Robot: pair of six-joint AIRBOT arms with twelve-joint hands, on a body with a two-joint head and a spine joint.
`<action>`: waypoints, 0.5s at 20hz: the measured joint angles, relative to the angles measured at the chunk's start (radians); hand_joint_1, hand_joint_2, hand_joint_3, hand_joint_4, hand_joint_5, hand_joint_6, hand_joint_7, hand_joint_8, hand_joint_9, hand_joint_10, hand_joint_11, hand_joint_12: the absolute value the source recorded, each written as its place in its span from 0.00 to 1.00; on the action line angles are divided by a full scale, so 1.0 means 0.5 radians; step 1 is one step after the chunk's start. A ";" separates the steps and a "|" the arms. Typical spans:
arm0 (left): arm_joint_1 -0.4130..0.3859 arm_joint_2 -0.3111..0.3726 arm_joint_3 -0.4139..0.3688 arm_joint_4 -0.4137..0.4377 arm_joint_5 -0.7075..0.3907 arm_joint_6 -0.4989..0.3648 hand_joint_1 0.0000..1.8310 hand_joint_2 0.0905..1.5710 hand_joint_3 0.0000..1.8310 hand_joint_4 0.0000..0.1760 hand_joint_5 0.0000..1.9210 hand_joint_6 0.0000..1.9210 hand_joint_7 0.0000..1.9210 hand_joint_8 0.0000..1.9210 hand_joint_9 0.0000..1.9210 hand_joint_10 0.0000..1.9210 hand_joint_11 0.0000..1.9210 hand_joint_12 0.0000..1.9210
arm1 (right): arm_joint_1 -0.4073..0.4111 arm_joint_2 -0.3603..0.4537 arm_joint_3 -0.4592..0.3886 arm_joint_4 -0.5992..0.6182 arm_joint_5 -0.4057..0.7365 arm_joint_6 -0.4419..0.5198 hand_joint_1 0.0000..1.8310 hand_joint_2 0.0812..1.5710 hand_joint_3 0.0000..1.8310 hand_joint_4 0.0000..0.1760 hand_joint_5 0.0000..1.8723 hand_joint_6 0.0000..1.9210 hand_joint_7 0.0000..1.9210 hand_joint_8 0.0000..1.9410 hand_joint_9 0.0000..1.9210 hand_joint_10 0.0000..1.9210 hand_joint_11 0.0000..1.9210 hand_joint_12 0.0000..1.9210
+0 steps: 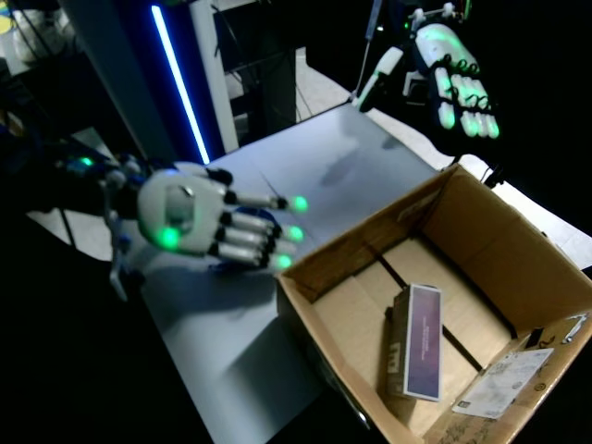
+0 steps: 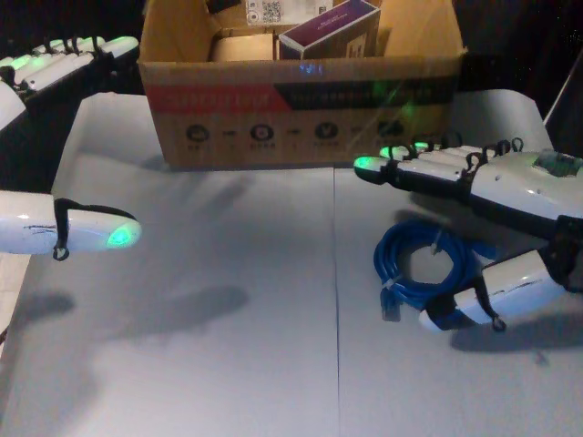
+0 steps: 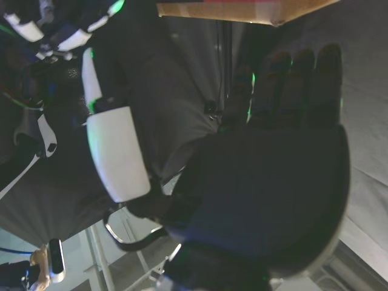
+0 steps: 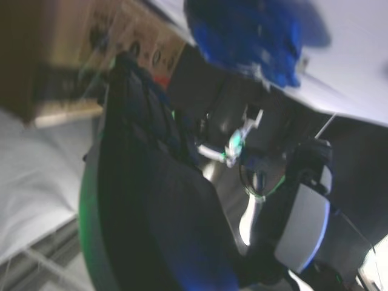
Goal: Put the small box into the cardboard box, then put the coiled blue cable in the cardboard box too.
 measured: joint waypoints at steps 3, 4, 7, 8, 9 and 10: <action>0.000 -0.002 0.000 0.005 -0.002 -0.001 0.33 0.48 0.00 1.00 0.03 0.00 0.02 0.00 0.00 0.00 0.00 0.00 | 0.000 -0.024 0.023 -0.050 -0.116 0.000 0.39 0.54 0.00 1.00 0.00 0.00 0.00 0.00 0.00 0.00 0.00 0.00; 0.000 -0.002 0.000 0.009 0.000 -0.002 0.32 0.48 0.00 1.00 0.03 0.00 0.02 0.00 0.00 0.00 0.00 0.00 | 0.000 -0.025 0.022 -0.077 -0.148 0.001 0.39 0.53 0.00 1.00 0.00 0.00 0.00 0.00 0.00 0.00 0.00 0.00; 0.000 -0.002 0.000 0.002 -0.001 -0.007 0.33 0.48 0.00 1.00 0.03 0.00 0.02 0.00 0.00 0.00 0.00 0.00 | 0.000 -0.024 0.027 -0.098 -0.198 0.002 0.43 0.52 0.00 1.00 0.00 0.00 0.00 0.00 0.00 0.00 0.00 0.00; 0.000 -0.002 0.000 0.002 -0.001 -0.009 0.33 0.48 0.00 1.00 0.03 0.00 0.02 0.00 0.00 0.00 0.00 0.00 | 0.000 -0.024 0.034 -0.098 -0.214 0.002 0.44 0.52 0.00 1.00 0.00 0.00 0.00 0.00 0.00 0.00 0.00 0.00; 0.000 -0.002 0.000 0.002 -0.002 -0.014 0.33 0.48 0.00 1.00 0.03 0.00 0.02 0.00 0.00 0.00 0.00 0.00 | 0.000 -0.025 0.038 -0.099 -0.232 0.002 0.45 0.52 0.00 1.00 0.00 0.00 0.00 0.00 0.00 0.00 0.00 0.00; 0.000 -0.002 0.000 0.002 -0.002 -0.014 0.33 0.49 0.00 1.00 0.03 0.00 0.01 0.00 0.00 0.00 0.01 0.00 | 0.000 -0.037 0.053 -0.106 -0.266 0.001 0.46 0.52 0.00 1.00 0.00 0.00 0.00 0.00 0.01 0.00 0.01 0.00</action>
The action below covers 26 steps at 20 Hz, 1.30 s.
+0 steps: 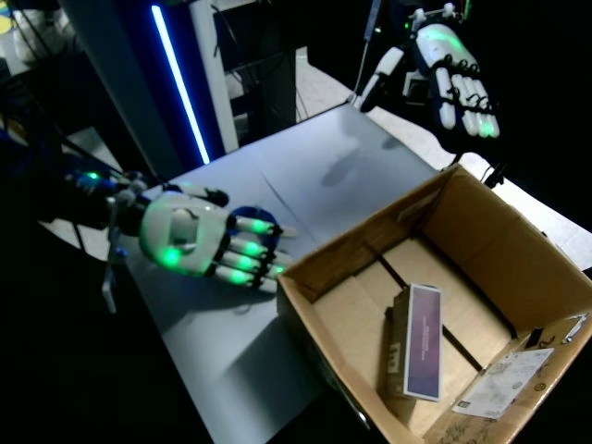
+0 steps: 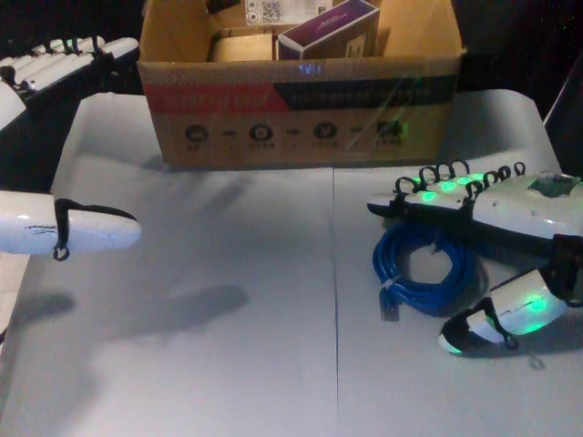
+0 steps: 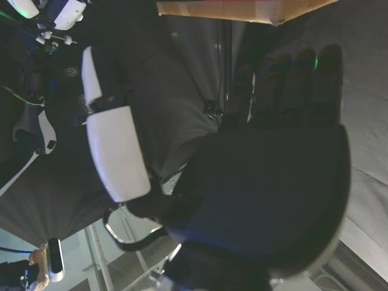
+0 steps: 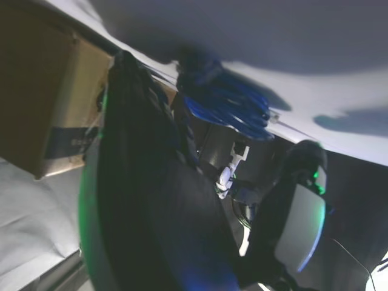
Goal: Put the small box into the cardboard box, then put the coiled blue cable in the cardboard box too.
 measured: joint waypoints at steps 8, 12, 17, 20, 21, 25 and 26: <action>0.000 -0.001 0.000 0.004 0.000 -0.003 0.34 0.49 0.00 1.00 0.03 0.00 0.03 0.00 0.02 0.00 0.03 0.01 | 0.015 -0.040 0.032 0.023 0.044 0.008 0.56 0.58 0.00 0.94 0.13 0.00 0.15 0.00 0.22 0.01 0.07 0.36; 0.000 -0.013 0.000 -0.004 0.000 -0.007 0.32 0.49 0.00 1.00 0.04 0.00 0.04 0.00 0.02 0.00 0.03 0.01 | 0.019 -0.040 0.032 0.024 0.056 0.003 0.54 0.57 0.00 0.91 0.14 0.00 0.15 0.00 0.18 0.00 0.03 0.39; 0.000 -0.012 0.000 -0.003 0.000 -0.008 0.30 0.49 0.00 1.00 0.04 0.00 0.03 0.00 0.01 0.00 0.01 0.00 | 0.019 -0.045 0.032 0.024 0.056 0.003 0.51 0.56 0.00 1.00 0.13 0.00 0.13 0.00 0.16 0.00 0.00 0.39; 0.000 -0.012 0.000 -0.001 -0.001 -0.011 0.32 0.50 0.00 1.00 0.03 0.00 0.02 0.00 0.00 0.00 0.00 0.00 | 0.018 -0.053 0.032 0.021 0.054 -0.004 0.52 0.54 0.00 0.90 0.17 0.00 0.13 0.00 0.17 0.00 0.00 0.40; 0.000 -0.012 0.000 -0.002 -0.001 -0.011 0.32 0.49 0.00 1.00 0.03 0.00 0.02 0.00 0.00 0.00 0.00 0.00 | 0.019 -0.053 0.032 0.019 0.054 -0.004 0.54 0.56 0.00 0.29 0.25 0.00 0.18 0.00 0.23 0.01 0.04 0.46; 0.000 -0.012 0.000 -0.002 -0.001 -0.016 0.31 0.49 0.00 1.00 0.04 0.00 0.03 0.00 0.00 0.00 0.00 0.00 | 0.019 -0.044 0.032 0.024 0.062 -0.006 0.58 0.63 0.00 0.00 0.42 0.04 0.11 0.63 0.15 0.79 0.18 0.80; 0.000 -0.012 0.000 -0.002 -0.001 -0.017 0.31 0.50 0.00 1.00 0.04 0.00 0.03 0.00 0.00 0.00 0.00 0.00 | 0.019 -0.040 0.031 0.007 0.075 -0.005 0.61 0.64 0.00 0.00 0.30 0.49 0.07 0.82 0.15 0.94 0.23 0.91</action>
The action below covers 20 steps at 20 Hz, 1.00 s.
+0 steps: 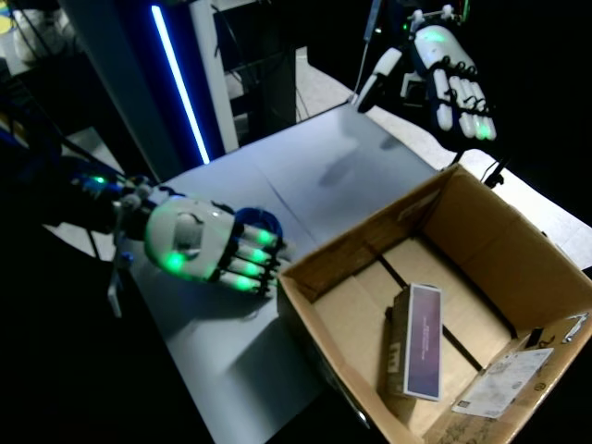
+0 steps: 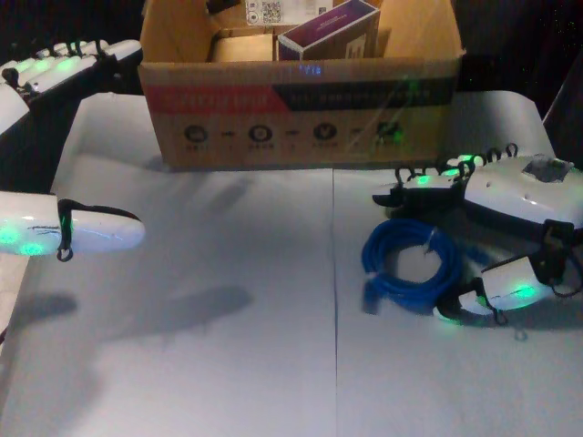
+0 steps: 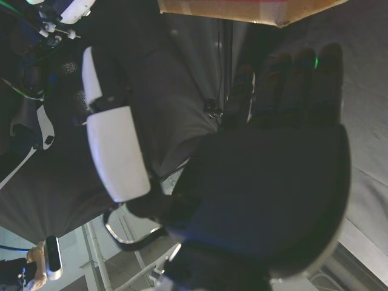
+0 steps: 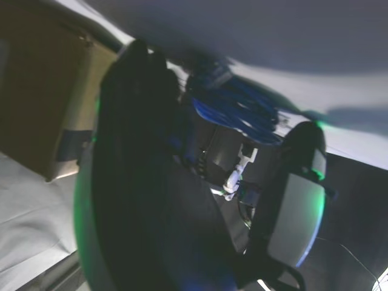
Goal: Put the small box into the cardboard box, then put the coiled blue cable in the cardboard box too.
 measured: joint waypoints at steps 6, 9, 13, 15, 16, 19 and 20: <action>0.004 0.000 0.000 0.006 -0.011 -0.008 0.32 0.50 0.00 1.00 0.04 0.00 0.03 0.00 0.01 0.00 0.01 0.00 | -0.001 0.001 -0.004 0.012 -0.007 0.031 0.64 0.70 0.00 0.00 0.51 0.53 0.17 0.95 0.34 1.00 0.45 0.92; 0.004 0.000 0.000 0.004 -0.011 -0.009 0.32 0.49 0.00 1.00 0.04 0.00 0.03 0.00 0.01 0.00 0.01 0.00 | -0.001 0.002 -0.004 0.012 -0.005 0.031 0.61 0.72 0.00 0.00 0.47 0.60 0.15 0.80 0.28 0.93 0.36 0.88; 0.004 -0.001 0.000 0.002 -0.010 -0.012 0.31 0.50 0.00 1.00 0.04 0.00 0.03 0.00 0.00 0.00 0.00 0.00 | -0.001 0.021 -0.010 0.002 0.008 0.022 0.48 0.61 0.00 0.00 0.36 0.02 0.27 0.01 0.28 0.15 0.12 0.55; 0.004 -0.001 0.000 0.005 -0.013 -0.013 0.31 0.50 0.00 1.00 0.04 0.00 0.03 0.00 0.00 0.00 0.00 0.00 | -0.003 0.028 -0.010 -0.001 0.010 0.022 0.50 0.62 0.00 0.02 0.38 0.04 0.29 0.03 0.23 0.35 0.14 0.58; 0.004 0.000 0.000 0.003 -0.011 -0.013 0.32 0.49 0.00 1.00 0.04 0.00 0.03 0.00 0.00 0.00 0.01 0.00 | -0.003 0.029 -0.010 -0.002 0.008 0.022 0.61 0.66 0.00 0.00 0.27 0.62 0.15 0.62 0.18 0.77 0.19 0.77; 0.008 -0.001 0.000 0.008 -0.014 -0.014 0.31 0.50 0.00 1.00 0.04 0.00 0.03 0.00 0.00 0.00 0.00 0.00 | -0.003 0.020 -0.010 0.004 -0.001 0.028 0.62 0.74 0.00 0.00 0.45 0.63 0.12 0.87 0.24 0.94 0.31 0.84; 0.020 0.000 0.000 0.002 -0.017 -0.013 0.31 0.49 0.00 1.00 0.04 0.00 0.02 0.00 0.00 0.00 0.00 0.00 | -0.003 0.020 -0.010 0.002 -0.003 0.031 0.62 0.74 0.00 0.00 0.45 0.64 0.12 0.89 0.24 0.96 0.32 0.87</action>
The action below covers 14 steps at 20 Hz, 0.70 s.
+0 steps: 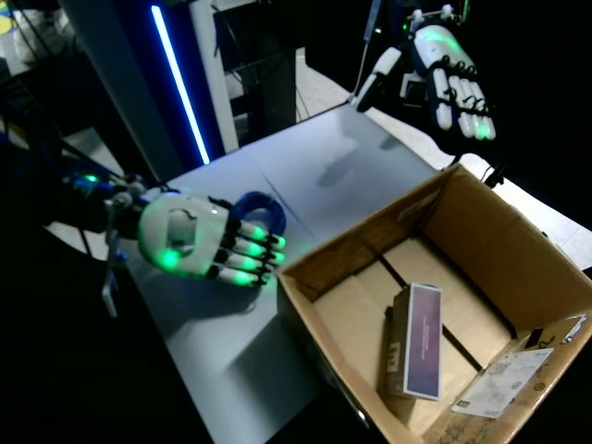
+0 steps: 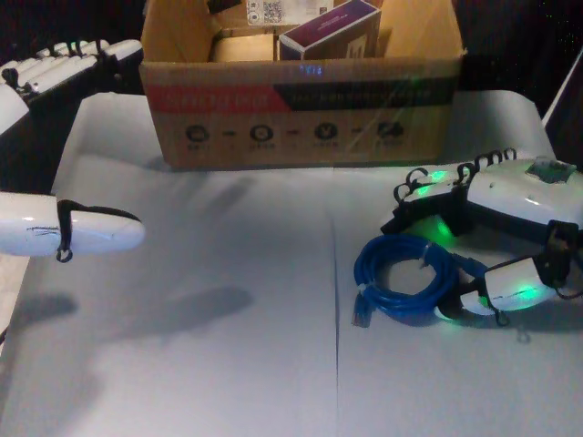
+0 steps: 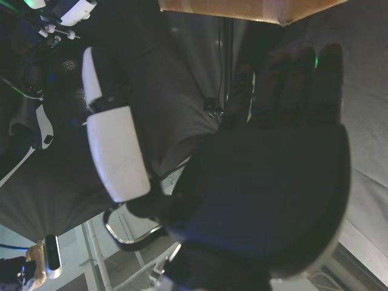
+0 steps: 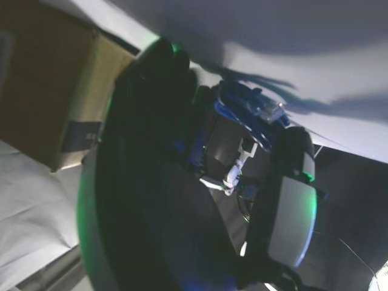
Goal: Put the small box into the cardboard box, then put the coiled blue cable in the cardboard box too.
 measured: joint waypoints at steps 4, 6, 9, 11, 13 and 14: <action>0.003 -0.001 0.000 0.001 0.004 -0.001 0.32 0.49 0.00 1.00 0.04 0.00 0.03 0.00 0.00 0.00 0.00 0.00 | 0.000 0.002 0.000 -0.002 0.003 -0.008 0.59 0.66 0.00 0.00 0.22 0.48 0.11 0.61 0.16 0.74 0.18 0.79; 0.003 -0.001 0.000 -0.003 0.005 -0.001 0.33 0.49 0.00 1.00 0.04 0.00 0.02 0.00 0.00 0.00 0.00 0.00 | 0.001 0.011 -0.009 -0.016 0.004 -0.008 0.47 0.58 0.00 0.32 0.21 0.00 0.16 0.00 0.16 0.06 0.00 0.50; 0.003 -0.002 0.000 -0.002 0.005 -0.001 0.33 0.49 0.00 1.00 0.04 0.00 0.03 0.00 0.00 0.00 0.00 0.00 | -0.004 0.031 -0.025 -0.024 -0.005 -0.017 0.42 0.52 0.00 1.00 0.02 0.00 0.00 0.00 0.01 0.00 0.00 0.03; 0.003 -0.011 0.000 -0.002 0.004 -0.002 0.31 0.49 0.00 1.00 0.04 0.00 0.03 0.00 0.00 0.00 0.00 0.00 | -0.008 0.037 -0.048 -0.041 -0.051 -0.022 0.39 0.50 0.00 1.00 0.00 0.00 0.00 0.00 0.00 0.00 0.00 0.00; 0.003 -0.011 0.000 0.004 0.003 -0.002 0.31 0.49 0.00 1.00 0.04 0.00 0.03 0.00 0.00 0.00 0.00 0.00 | -0.018 0.039 -0.074 -0.040 -0.085 -0.023 0.38 0.50 0.00 1.00 0.00 0.00 0.00 0.00 0.00 0.00 0.00 0.00; 0.003 -0.011 0.000 -0.007 0.002 -0.002 0.32 0.49 0.00 1.00 0.04 0.00 0.03 0.00 0.00 0.00 0.00 0.00 | -0.018 0.050 -0.093 -0.047 -0.085 -0.023 0.39 0.49 0.00 1.00 0.00 0.00 0.00 0.00 0.00 0.00 0.00 0.00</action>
